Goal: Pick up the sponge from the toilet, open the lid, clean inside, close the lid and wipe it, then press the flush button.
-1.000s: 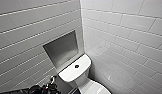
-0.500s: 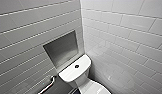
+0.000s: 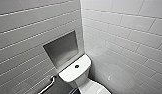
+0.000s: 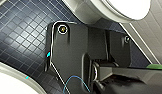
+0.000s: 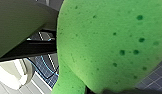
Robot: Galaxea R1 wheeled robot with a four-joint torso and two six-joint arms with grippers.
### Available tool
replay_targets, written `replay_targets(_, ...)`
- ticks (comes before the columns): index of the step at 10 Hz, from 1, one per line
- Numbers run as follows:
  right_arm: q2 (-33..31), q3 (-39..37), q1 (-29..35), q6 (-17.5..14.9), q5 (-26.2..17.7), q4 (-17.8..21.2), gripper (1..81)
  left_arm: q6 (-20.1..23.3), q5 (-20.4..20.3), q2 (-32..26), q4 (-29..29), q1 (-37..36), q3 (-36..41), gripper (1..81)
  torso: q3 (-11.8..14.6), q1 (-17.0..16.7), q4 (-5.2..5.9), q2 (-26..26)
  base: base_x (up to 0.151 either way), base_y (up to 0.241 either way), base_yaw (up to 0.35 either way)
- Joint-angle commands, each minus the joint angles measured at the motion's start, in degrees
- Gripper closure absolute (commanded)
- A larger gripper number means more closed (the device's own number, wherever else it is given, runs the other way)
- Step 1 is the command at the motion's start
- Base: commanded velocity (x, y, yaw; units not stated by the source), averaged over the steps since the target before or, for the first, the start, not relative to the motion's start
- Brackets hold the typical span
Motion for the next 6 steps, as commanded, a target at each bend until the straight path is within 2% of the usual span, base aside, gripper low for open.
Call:
replay_targets(1,1.2,0.4,-0.4,-0.1,-3.3,-0.8,81.1,0.0,-1.4,10.3,2.6,6.2,-14.7,81.1,0.0,0.0,0.00,0.0,0.000,0.000,0.000)
replay_targets(4,1.4,0.4,-0.7,-0.3,-3.8,-0.9,81.1,-0.6,-2.2,18.7,1.8,7.5,-28.5,81.1,0.0,0.0,0.00,0.0,0.000,0.000,0.000)
replay_targets(6,1.6,0.4,-0.5,-0.2,-6.6,-0.9,81.1,-0.8,-2.3,24.0,1.6,8.2,-37.2,81.1,0.0,0.0,0.00,0.0,0.000,0.000,0.000)
